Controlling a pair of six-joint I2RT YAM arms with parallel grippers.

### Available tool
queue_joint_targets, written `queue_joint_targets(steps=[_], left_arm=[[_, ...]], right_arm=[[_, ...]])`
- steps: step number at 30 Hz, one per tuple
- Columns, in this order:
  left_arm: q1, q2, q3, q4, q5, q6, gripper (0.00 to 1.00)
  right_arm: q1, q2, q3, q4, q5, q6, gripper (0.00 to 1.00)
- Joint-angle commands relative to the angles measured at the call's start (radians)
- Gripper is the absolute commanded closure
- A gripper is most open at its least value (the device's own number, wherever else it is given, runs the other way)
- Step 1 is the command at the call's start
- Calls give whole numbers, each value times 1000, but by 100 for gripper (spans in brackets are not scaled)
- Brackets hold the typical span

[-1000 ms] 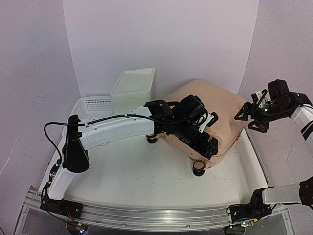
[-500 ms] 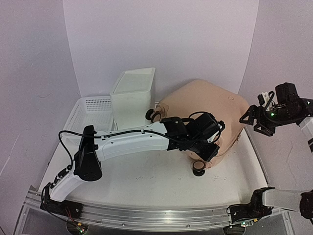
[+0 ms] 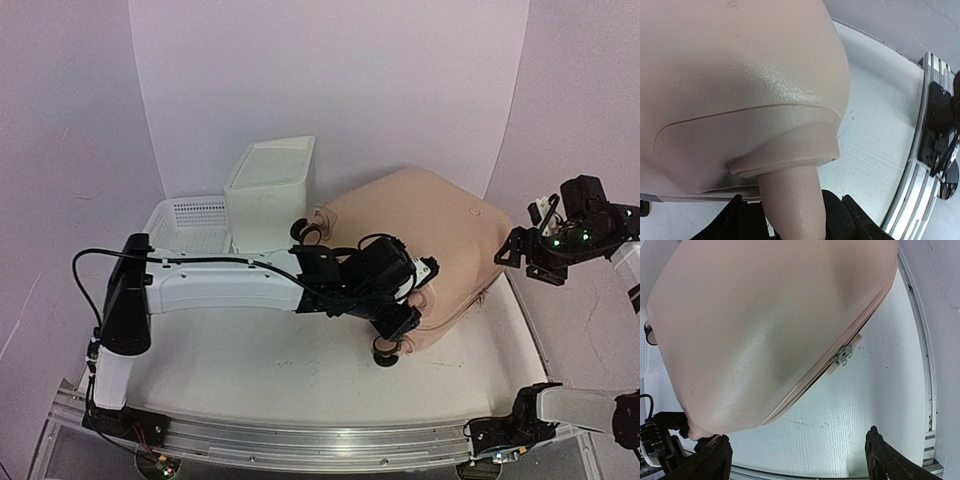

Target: Open, take out, and arrange the luggage

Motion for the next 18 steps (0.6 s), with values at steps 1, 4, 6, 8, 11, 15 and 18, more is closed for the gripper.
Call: queue_joint_targets(steps=[1, 4, 6, 8, 11, 15, 18], left_arm=[[-13, -232, -217, -157, -23, 40, 87], [-2, -320, -300, -156, -30, 0, 87], [7, -359, -334, -155, -26, -24, 87], [14, -391, -370, -153, -46, -47, 88], [36, -459, -458, -155, -92, -120, 88], [87, -565, -579, -140, -143, -198, 90], [108, -582, -588, -134, -163, -222, 90]], right_arm=[[1, -46, -60, -4, 18, -14, 9], [0, -77, -114, 12, -69, -8, 10], [1, -89, -138, 31, -130, 1, 12], [2, -95, -135, 39, -134, -3, 13], [1, -105, -119, 28, -65, -5, 18], [13, -99, -167, -21, -250, -29, 25], [118, -145, -218, -12, -237, 32, 27]])
